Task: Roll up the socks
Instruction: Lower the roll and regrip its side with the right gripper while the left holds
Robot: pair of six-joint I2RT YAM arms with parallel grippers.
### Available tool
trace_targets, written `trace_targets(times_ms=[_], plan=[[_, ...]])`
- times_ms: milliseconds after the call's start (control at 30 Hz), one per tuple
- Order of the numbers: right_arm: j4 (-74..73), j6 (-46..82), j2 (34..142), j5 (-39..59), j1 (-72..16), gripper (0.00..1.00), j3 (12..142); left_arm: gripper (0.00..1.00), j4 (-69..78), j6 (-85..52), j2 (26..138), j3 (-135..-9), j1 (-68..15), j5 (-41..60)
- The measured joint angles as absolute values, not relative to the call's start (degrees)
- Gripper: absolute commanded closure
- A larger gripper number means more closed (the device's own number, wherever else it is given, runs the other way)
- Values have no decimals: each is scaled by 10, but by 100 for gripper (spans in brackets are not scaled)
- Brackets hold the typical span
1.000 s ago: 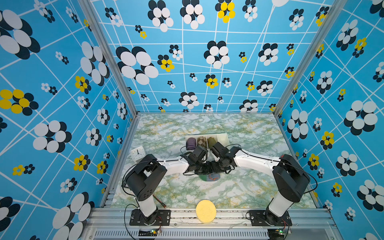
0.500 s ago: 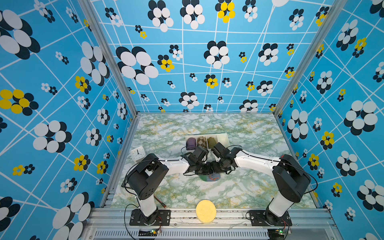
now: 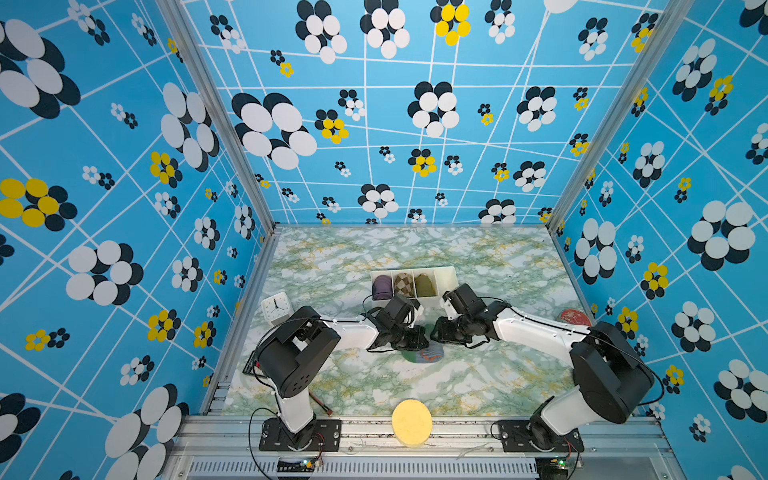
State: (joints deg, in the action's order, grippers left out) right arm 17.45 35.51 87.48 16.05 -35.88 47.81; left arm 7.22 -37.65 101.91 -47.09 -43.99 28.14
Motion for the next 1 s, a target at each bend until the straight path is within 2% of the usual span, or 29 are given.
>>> trace_targets(times_ms=[167, 433, 1000], plan=[[158, 367, 847, 170, -336, 61, 455, 97, 83, -371, 1021, -467, -439, 287], [190, 367, 850, 132, -332, 68, 453, 97, 109, -368, 1021, -453, -431, 300], [173, 367, 885, 145, -332, 70, 453, 96, 104, -365, 1022, -455, -425, 309]])
